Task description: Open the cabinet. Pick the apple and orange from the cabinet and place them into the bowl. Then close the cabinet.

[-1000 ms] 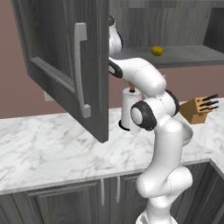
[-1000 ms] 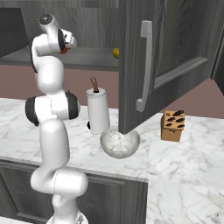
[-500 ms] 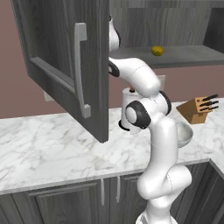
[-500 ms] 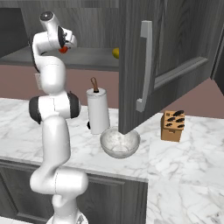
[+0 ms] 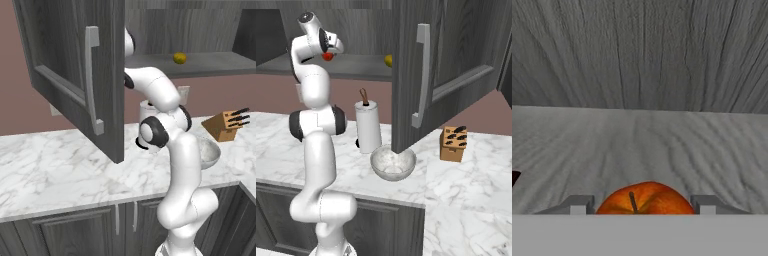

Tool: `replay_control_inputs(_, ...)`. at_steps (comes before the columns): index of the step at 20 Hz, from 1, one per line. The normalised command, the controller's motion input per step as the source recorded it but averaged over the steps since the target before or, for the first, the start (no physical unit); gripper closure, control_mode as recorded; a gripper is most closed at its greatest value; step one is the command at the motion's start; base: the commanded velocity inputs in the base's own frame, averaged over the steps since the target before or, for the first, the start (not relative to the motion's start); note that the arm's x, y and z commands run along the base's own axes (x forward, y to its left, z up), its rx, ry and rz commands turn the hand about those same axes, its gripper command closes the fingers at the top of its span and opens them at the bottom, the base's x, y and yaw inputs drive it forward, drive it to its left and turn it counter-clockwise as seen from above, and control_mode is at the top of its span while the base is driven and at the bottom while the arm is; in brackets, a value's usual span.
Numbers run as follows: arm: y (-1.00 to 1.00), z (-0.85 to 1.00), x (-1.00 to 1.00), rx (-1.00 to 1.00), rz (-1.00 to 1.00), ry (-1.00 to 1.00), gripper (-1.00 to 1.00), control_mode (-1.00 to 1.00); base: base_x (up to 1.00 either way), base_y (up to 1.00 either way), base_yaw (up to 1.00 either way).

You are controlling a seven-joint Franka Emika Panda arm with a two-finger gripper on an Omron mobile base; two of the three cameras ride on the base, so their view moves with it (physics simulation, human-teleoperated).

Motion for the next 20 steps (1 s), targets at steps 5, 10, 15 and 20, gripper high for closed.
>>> replay_control_inputs(5, 0.0, -0.33, 0.0, -0.08, 0.0, -0.08, 1.0, -1.0, 0.0, 0.0, 0.0)
replay_control_inputs(10, 0.0, -0.11, -0.07, -0.07, 0.0, -0.12, 1.0, -1.0, 0.0, 0.0, 0.0)
replay_control_inputs(15, 0.0, -0.03, -0.33, -0.07, 0.0, -0.14, 1.0, -1.0, 0.0, 0.0, 0.0)
replay_control_inputs(20, 0.0, -0.03, -0.55, -0.04, 0.0, -0.06, 1.0, -1.0, 0.0, 0.0, 0.0)
